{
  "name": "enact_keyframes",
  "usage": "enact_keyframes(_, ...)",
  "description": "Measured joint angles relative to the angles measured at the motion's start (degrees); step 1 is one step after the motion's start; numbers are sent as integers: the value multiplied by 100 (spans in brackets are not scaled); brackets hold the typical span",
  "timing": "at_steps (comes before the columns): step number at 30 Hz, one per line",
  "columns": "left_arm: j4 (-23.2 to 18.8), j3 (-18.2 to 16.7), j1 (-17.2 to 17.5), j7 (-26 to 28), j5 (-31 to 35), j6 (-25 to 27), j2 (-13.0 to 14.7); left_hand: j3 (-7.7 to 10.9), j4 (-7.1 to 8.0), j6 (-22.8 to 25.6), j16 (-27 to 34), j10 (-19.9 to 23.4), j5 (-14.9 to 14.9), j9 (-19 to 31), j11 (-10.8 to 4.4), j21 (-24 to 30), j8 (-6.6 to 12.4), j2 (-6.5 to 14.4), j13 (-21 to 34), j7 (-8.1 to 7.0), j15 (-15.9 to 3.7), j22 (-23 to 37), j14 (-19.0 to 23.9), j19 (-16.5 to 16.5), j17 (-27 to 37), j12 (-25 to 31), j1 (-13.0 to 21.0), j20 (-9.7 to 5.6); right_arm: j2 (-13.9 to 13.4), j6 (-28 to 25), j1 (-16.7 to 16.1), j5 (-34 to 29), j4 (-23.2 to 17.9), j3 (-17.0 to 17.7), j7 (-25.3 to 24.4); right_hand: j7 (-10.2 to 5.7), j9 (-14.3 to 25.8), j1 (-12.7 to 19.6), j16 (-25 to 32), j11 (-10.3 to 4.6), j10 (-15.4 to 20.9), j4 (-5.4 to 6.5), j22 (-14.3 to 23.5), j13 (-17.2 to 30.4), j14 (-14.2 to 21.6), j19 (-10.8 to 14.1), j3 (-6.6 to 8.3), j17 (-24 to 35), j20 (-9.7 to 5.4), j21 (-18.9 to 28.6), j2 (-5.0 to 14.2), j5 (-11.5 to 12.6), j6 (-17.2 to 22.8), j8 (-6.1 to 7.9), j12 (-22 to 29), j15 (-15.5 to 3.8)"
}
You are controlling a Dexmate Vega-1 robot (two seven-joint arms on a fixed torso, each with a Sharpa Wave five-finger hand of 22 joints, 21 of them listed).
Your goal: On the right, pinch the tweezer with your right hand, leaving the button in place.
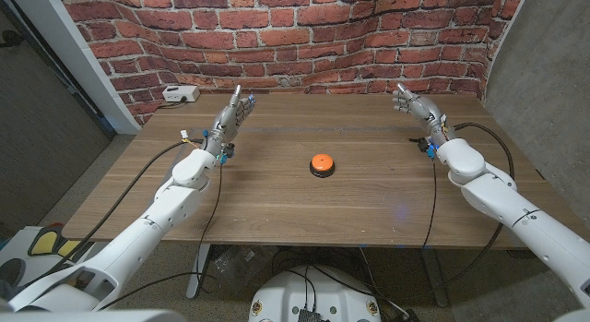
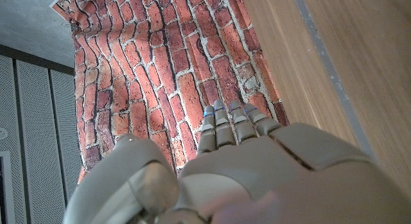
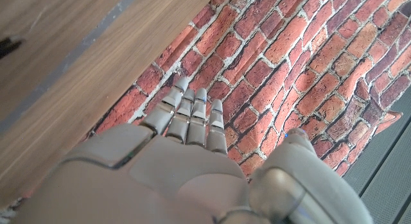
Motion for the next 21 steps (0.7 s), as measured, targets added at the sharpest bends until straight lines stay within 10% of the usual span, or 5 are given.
enact_keyframes(8,-49,-27,17,-49,-53,-11,23,-56,-9,-562,-83,-505,0,0,70,-23,-125,2,0,59,54,0,-441,-141,0,-95,2,30,70,236,54,654,294,3,854,125,-26,-200,0,87,-1176,-78,-16,-28,-1170,-1194,-204,-27,45,-43,-201,62,-952,0,0,165)
enact_keyframes(21,-58,-66,84,-161,-172,-57,48,-87,-8,-882,-105,-764,0,0,72,-63,-147,16,0,61,108,0,-707,-300,0,-95,16,11,264,475,58,1365,631,17,1476,221,-25,-291,26,92,-1382,-54,-16,-53,-1325,-1297,-291,-26,-66,29,-291,84,-1120,25,0,188)
